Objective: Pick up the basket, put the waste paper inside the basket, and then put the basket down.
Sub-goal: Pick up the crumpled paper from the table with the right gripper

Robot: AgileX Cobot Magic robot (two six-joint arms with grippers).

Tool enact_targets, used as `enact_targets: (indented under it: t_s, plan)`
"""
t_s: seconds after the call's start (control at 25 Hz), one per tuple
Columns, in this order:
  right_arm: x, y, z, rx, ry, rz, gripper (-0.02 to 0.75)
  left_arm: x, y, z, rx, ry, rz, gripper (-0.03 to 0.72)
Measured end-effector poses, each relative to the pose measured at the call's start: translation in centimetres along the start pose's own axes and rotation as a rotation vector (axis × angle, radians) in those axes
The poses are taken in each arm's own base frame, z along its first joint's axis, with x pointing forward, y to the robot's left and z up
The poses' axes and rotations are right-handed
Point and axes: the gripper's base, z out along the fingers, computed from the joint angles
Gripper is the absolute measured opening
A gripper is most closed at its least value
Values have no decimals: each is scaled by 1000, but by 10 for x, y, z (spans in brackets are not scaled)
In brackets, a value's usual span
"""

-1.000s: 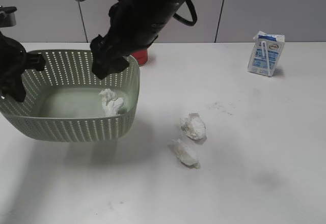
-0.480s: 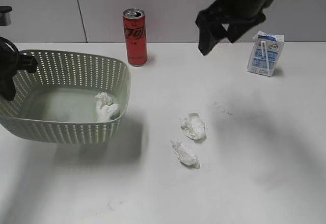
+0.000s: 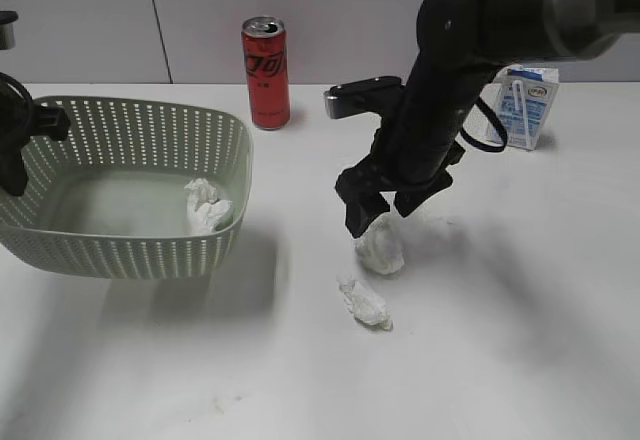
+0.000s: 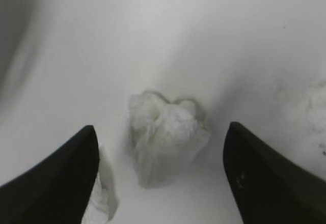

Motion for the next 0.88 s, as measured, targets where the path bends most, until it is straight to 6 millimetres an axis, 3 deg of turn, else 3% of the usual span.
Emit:
enact_targets:
  t_s: [0.2,0.64,0.72,0.8,0.88]
  plan:
    - [3,-5,20,20,39,-10,548,0,0,0,5,1,-4,0]
    - [6,-9,32,36,80,-16,357,0,-2,0,21,2,-15,0]
    - [7,-9,32,36,83,-16,280,0,-2,0,21,2,-15,0]
    - [6,-8,31,34,94,-19,136,0,-2,0,21,2,-15,0]
    - [3,-7,27,31,101,-28,52,0,-2,0,22,2,-16,0]
